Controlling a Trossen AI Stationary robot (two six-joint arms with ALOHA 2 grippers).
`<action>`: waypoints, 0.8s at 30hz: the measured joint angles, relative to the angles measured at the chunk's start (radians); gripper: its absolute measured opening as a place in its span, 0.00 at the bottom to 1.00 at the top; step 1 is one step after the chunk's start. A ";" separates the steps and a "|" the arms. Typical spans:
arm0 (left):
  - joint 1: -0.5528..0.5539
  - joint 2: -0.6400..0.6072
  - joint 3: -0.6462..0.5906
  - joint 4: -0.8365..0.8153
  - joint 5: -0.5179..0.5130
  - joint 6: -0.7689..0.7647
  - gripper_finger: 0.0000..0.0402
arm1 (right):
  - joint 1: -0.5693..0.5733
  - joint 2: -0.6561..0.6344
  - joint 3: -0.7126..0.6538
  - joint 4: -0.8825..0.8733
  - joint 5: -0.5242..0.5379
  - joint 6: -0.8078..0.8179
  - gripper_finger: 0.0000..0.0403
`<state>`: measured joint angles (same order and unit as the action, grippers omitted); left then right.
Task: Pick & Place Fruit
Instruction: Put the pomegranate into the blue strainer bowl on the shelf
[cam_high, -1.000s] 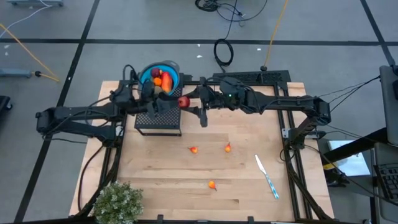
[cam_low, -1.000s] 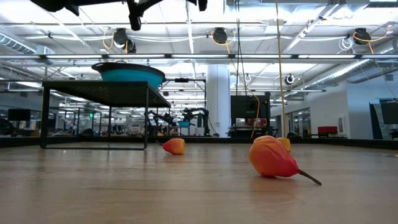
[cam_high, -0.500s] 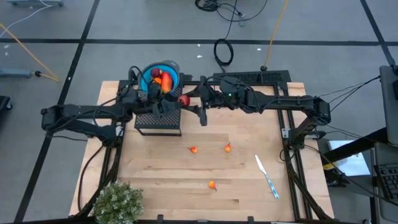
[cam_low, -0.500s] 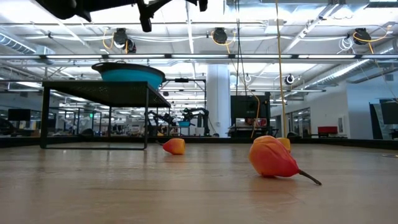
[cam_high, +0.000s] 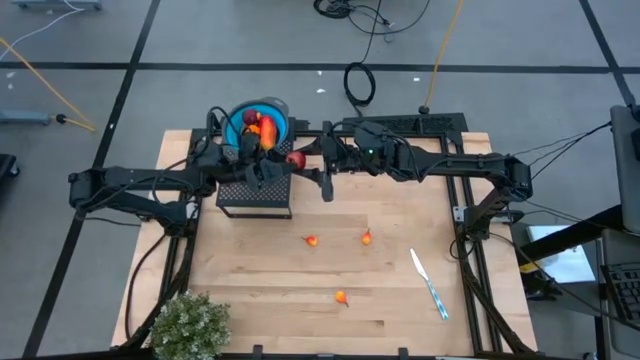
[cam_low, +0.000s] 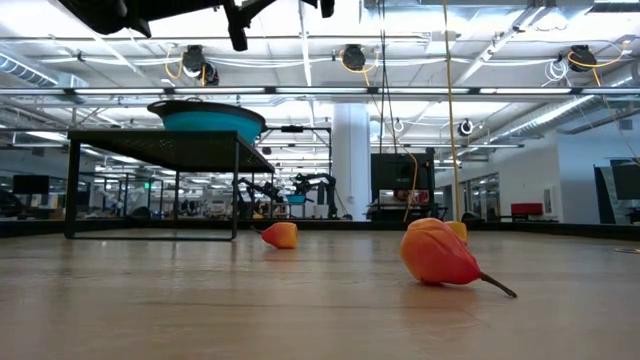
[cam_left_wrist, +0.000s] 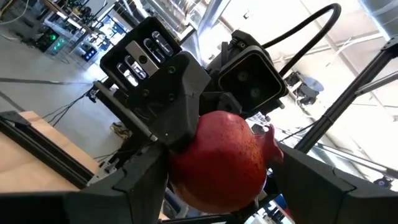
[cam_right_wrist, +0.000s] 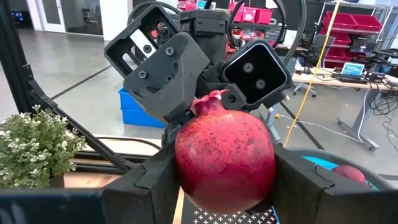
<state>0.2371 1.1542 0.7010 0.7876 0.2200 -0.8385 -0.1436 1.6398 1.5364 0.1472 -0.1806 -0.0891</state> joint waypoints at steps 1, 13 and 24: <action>0.000 0.000 0.000 0.000 0.000 -0.003 0.67 | 0.000 0.000 0.000 -0.001 0.000 0.001 0.48; 0.000 0.000 0.000 0.001 -0.009 0.005 0.49 | 0.000 0.000 0.000 0.000 -0.001 0.024 0.50; 0.000 0.000 0.000 0.002 -0.010 0.002 0.49 | 0.001 0.000 0.000 -0.001 -0.003 0.021 0.51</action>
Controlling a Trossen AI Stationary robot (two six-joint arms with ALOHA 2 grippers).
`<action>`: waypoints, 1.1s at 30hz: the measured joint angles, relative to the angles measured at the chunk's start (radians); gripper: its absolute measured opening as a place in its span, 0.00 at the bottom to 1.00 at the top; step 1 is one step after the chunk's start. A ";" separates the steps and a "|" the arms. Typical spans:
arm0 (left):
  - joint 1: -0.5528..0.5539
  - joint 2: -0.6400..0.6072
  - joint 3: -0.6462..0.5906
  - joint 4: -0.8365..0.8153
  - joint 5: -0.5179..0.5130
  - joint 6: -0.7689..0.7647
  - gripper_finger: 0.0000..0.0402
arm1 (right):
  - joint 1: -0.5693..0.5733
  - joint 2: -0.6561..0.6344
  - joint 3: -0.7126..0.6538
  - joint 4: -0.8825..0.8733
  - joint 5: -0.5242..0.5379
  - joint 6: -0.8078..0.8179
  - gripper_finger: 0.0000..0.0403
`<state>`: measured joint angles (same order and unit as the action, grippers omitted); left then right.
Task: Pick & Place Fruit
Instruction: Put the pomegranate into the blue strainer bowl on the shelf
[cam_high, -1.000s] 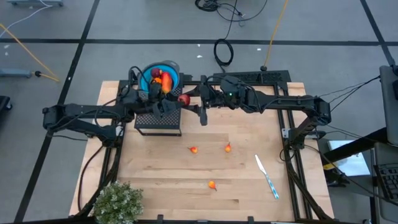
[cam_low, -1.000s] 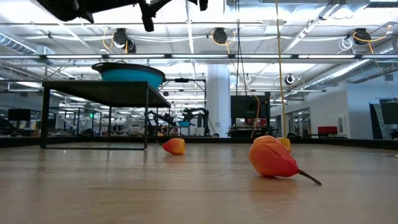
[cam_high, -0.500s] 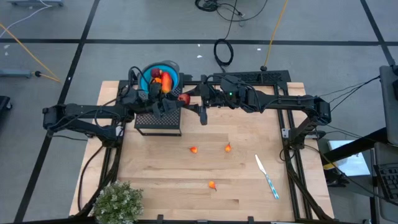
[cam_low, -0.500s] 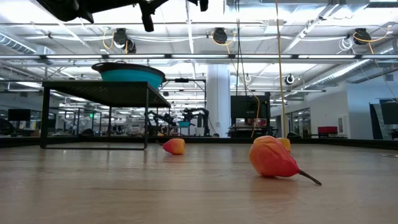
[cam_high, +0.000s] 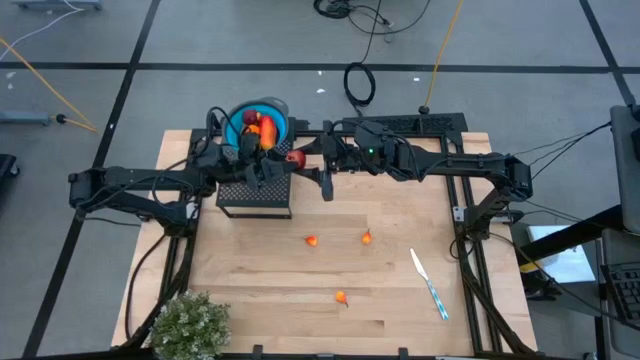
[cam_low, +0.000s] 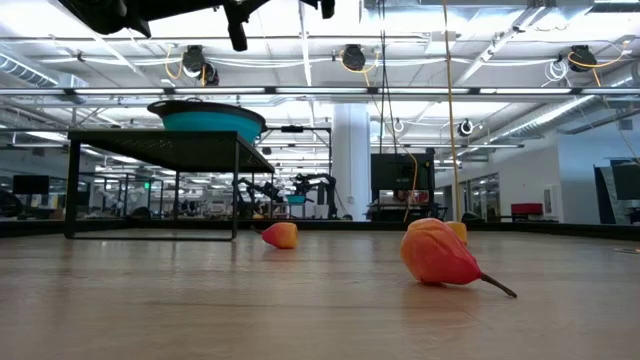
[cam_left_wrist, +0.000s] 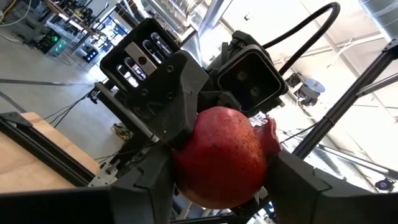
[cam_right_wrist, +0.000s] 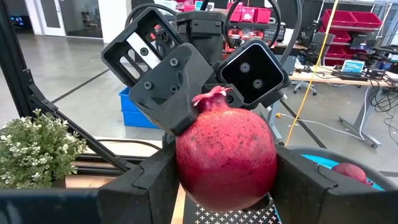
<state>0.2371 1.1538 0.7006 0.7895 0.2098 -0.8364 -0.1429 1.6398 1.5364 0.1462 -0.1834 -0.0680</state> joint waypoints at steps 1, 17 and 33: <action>0.000 0.000 0.000 0.000 0.000 0.000 0.48 | 0.000 0.000 0.000 0.000 0.000 0.000 0.51; 0.000 0.000 -0.001 -0.004 0.001 0.028 0.51 | 0.000 0.000 0.000 -0.027 -0.003 -0.008 0.51; 0.001 0.000 -0.001 -0.007 0.006 0.054 0.50 | 0.002 0.000 0.000 -0.034 -0.008 -0.049 0.71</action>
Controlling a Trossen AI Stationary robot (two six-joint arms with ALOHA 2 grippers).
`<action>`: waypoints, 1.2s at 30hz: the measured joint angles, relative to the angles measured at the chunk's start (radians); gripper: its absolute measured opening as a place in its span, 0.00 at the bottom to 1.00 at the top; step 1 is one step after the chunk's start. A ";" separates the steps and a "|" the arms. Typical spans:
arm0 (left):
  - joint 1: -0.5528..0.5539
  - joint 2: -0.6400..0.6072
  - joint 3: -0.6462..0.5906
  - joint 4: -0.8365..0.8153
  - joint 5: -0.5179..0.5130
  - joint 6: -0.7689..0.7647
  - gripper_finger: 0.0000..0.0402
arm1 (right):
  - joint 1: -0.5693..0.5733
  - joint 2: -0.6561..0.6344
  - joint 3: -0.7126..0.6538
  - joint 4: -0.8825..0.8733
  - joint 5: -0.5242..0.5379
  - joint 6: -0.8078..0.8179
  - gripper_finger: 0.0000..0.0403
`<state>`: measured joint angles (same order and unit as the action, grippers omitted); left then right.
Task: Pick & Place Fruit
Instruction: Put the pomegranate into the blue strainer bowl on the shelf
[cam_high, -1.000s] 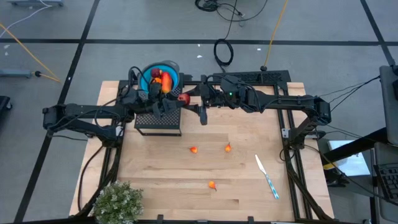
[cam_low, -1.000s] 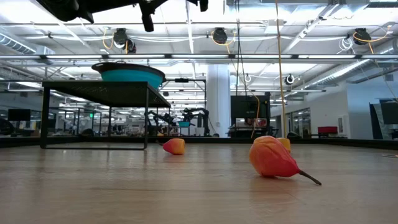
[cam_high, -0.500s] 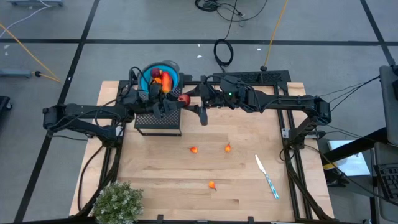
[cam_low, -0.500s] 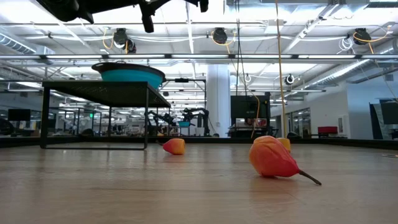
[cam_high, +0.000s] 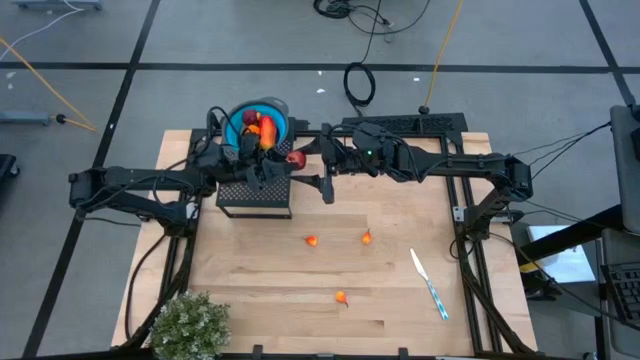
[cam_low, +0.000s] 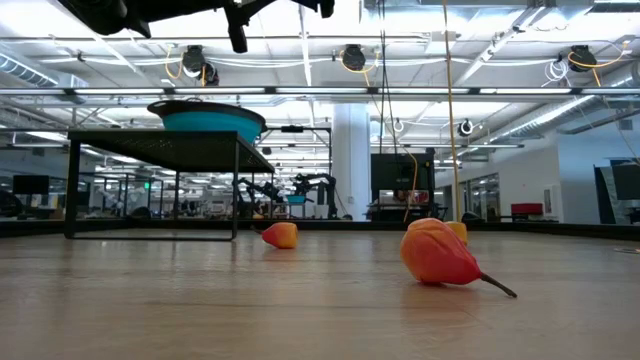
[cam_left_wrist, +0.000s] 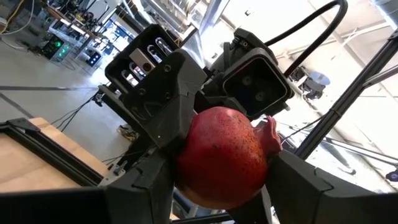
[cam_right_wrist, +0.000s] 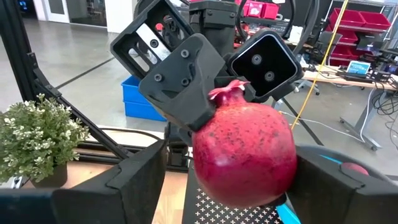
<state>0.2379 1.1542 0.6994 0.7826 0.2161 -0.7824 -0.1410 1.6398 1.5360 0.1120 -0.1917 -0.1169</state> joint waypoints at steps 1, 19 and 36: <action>0.000 0.000 0.000 0.000 0.000 0.002 0.50 | 0.000 0.000 0.000 0.000 0.000 0.000 0.72; 0.000 -0.001 0.002 0.001 -0.006 -0.010 0.53 | -0.002 0.000 -0.002 -0.001 0.143 -0.112 0.73; 0.093 -0.023 0.003 -0.004 0.002 -0.007 0.53 | -0.003 -0.111 -0.003 -0.422 0.172 -0.132 0.70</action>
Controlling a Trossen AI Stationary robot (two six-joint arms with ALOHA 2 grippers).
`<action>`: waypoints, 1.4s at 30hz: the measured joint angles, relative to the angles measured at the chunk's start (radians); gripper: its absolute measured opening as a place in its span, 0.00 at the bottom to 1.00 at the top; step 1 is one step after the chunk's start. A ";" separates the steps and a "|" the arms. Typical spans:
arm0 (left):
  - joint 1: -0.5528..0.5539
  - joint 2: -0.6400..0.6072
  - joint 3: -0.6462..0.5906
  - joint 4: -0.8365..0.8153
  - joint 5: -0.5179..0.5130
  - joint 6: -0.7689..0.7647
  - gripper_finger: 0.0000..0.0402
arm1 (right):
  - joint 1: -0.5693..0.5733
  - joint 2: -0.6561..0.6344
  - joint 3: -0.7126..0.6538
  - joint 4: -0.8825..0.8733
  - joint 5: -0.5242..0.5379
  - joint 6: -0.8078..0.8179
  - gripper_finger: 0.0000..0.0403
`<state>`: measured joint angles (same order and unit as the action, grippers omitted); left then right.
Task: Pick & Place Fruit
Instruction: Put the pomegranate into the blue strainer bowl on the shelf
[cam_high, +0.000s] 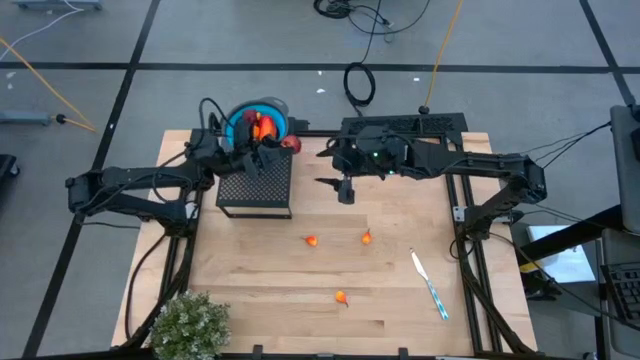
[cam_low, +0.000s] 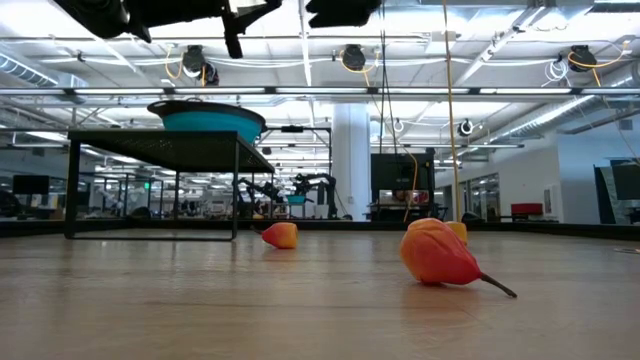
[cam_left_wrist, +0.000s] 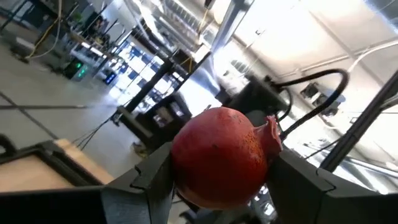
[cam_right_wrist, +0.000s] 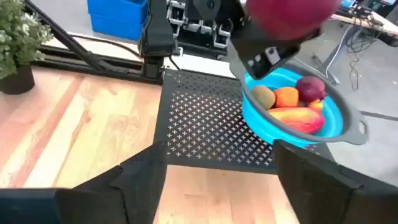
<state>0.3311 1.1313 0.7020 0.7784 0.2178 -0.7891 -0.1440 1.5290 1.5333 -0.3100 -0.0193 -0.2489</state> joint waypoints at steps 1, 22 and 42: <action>0.009 0.000 -0.001 -0.002 0.005 0.000 0.53 | 0.000 -0.004 0.001 -0.016 0.000 0.000 0.68; 0.161 -0.002 -0.001 -0.133 0.018 0.056 0.53 | -0.014 -0.137 -0.191 -0.060 -0.115 0.039 0.02; 0.208 -0.002 0.015 -0.267 -0.037 0.496 0.53 | -0.060 -0.652 -0.856 0.733 -0.272 0.346 0.00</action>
<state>0.5388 1.1294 0.7165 0.5115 0.1808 -0.2932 -0.2043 0.8772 0.6772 0.4225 -0.2916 0.0974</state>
